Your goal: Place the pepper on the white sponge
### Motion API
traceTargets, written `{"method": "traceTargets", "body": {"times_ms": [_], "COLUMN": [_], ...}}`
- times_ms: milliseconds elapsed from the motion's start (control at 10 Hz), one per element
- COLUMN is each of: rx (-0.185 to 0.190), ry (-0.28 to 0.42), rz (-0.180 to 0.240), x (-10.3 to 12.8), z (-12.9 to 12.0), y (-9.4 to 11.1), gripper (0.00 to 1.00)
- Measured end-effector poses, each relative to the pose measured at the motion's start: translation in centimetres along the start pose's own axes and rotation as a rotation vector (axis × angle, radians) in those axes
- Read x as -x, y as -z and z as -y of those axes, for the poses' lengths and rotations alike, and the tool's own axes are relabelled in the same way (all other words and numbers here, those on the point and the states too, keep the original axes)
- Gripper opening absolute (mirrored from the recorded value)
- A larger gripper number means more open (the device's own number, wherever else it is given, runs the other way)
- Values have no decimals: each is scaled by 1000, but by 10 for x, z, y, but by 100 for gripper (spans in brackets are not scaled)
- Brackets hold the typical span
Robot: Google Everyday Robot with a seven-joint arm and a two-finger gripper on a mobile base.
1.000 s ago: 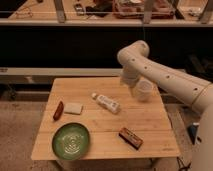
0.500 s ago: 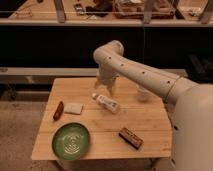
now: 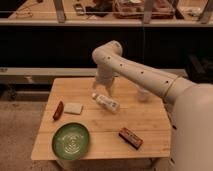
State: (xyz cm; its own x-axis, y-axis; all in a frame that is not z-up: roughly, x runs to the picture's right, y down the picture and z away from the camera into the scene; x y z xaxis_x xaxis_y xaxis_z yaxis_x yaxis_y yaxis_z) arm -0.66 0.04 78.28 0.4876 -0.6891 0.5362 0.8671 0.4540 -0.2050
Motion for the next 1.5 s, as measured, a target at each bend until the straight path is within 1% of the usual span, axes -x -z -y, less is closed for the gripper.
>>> {"method": "traceTargets", "body": {"times_ms": [400, 500, 600, 700, 800, 1000, 1100, 1200, 1500], "rx": [-5, -24, -71, -102, -140, -192, -205, -211, -205], "ry": [5, 36, 120, 187, 280, 425, 479, 540, 641], "rz": [0, -2, 5, 11, 17, 32, 42, 57, 84], "x": [-1, -1, 2, 8, 19, 38, 46, 60, 89], "z": [2, 18, 55, 81, 114, 157, 171, 185, 211], "y": [0, 1, 2, 1, -1, -11, -17, -27, -49], "gripper": [65, 65, 65, 65, 65, 65, 65, 65, 65]}}
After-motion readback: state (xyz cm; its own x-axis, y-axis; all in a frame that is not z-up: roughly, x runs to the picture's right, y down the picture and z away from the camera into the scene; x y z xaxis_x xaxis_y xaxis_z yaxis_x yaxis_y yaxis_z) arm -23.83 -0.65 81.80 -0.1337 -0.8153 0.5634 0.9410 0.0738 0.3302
